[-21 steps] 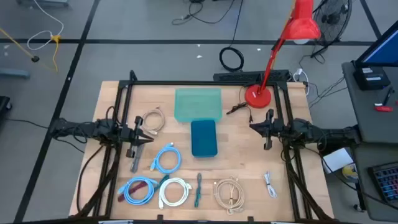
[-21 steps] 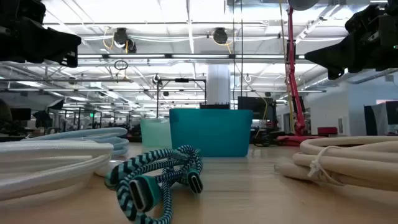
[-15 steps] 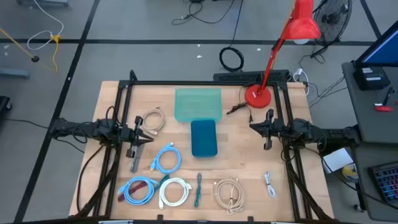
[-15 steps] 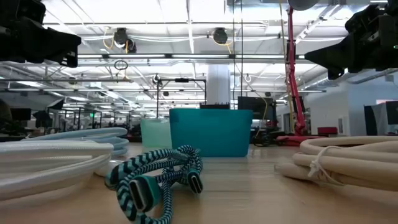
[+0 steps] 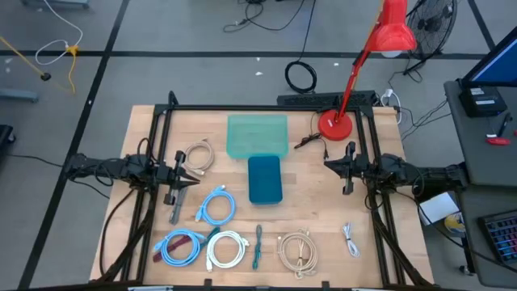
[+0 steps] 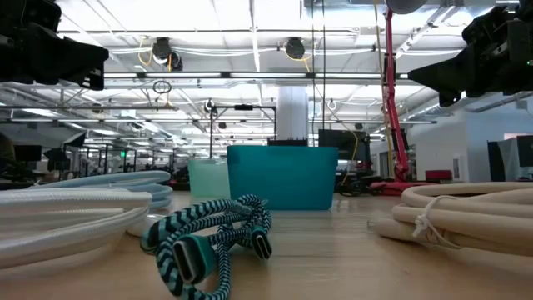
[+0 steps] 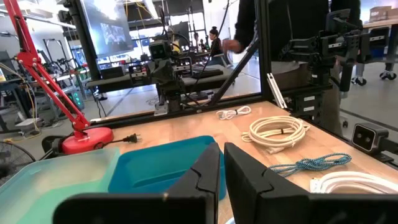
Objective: Pick & Place USB Port
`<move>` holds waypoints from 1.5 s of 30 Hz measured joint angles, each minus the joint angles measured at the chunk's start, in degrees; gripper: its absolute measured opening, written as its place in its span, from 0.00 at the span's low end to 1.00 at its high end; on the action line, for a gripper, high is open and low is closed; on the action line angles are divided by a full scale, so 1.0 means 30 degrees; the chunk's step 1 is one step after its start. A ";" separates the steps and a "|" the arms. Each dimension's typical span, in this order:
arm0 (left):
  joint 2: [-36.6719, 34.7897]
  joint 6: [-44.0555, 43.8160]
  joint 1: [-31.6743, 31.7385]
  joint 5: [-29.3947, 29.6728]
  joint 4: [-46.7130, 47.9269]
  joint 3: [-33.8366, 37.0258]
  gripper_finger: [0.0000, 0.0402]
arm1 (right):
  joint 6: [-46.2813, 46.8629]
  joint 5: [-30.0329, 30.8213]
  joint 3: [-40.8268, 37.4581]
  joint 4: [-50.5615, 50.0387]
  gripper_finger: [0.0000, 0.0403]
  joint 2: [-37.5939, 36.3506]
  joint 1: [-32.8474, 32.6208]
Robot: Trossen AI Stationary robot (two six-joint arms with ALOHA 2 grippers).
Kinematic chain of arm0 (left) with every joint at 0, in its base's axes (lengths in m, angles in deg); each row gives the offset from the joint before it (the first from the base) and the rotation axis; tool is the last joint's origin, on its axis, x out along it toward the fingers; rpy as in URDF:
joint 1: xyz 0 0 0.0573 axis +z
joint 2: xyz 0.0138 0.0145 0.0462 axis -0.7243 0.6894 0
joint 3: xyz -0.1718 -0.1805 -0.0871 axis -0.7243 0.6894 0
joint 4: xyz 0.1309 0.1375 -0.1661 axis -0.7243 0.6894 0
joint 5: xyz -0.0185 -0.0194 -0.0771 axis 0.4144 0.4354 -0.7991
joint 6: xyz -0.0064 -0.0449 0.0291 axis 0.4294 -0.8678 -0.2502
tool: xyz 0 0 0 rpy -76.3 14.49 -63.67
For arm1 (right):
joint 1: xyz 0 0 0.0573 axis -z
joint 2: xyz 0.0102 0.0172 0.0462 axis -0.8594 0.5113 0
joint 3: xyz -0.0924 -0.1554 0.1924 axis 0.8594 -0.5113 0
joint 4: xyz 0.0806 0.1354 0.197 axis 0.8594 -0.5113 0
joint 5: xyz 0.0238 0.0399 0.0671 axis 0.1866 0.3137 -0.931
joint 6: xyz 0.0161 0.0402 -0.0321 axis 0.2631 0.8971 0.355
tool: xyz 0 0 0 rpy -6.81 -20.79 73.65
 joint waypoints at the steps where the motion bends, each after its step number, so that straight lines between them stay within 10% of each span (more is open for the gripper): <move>1: 0.0007 -0.0001 0.0007 0.0000 -0.0007 0.0000 0.06 | 0.0000 0.0000 0.0001 0.0000 0.00 0.0000 -0.0001; 45: 0.0000 -0.0001 0.0000 0.0000 -0.0007 0.0000 0.06 | 0.0955 -0.0008 -0.0004 0.0366 0.00 0.0007 -0.0001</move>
